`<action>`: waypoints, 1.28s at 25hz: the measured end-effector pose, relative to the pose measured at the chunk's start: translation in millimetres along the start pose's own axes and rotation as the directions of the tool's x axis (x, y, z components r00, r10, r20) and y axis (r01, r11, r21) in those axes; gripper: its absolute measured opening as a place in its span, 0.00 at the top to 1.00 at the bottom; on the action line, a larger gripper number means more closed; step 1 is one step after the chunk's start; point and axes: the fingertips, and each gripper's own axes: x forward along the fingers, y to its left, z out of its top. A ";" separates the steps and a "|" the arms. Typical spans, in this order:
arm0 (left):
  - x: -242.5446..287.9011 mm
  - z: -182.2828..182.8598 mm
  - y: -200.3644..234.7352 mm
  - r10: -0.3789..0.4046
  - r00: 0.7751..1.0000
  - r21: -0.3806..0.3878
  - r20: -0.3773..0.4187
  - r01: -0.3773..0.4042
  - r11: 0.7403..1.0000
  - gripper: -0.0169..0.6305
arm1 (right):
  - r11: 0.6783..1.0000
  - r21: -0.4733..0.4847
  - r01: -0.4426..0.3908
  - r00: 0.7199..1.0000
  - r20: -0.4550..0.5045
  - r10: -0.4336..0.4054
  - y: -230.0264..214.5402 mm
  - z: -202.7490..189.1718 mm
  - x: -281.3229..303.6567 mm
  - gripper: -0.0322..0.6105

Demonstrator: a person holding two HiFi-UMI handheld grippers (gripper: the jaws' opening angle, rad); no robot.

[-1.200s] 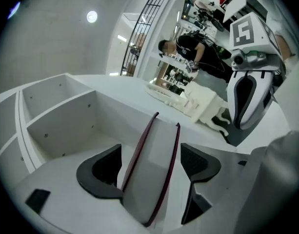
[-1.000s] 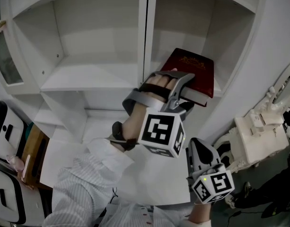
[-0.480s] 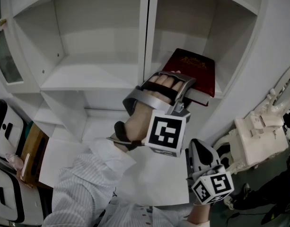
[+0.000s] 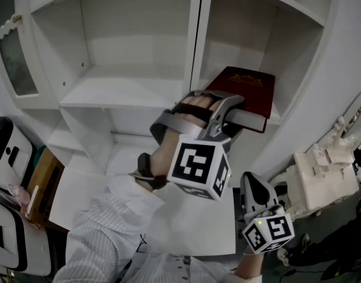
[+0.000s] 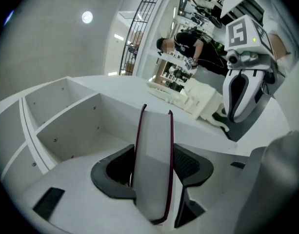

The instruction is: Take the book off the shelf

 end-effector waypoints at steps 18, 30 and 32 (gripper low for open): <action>-108.1 26.5 13.2 0.066 0.987 -0.232 0.149 -0.030 0.972 0.61 | 0.999 -0.020 -0.026 1.000 0.012 0.026 34.9 15.6 -23.1 0.93; -203.6 20.7 11.6 0.163 0.971 -0.448 0.176 -0.068 0.891 0.61 | 0.993 -0.016 -0.121 0.992 0.016 0.121 78.3 17.2 -18.1 0.93; -214.7 15.3 7.6 0.165 0.972 -0.485 0.164 -0.066 0.872 0.61 | 0.989 -0.014 -0.146 0.989 0.014 0.146 87.7 16.1 -14.7 0.93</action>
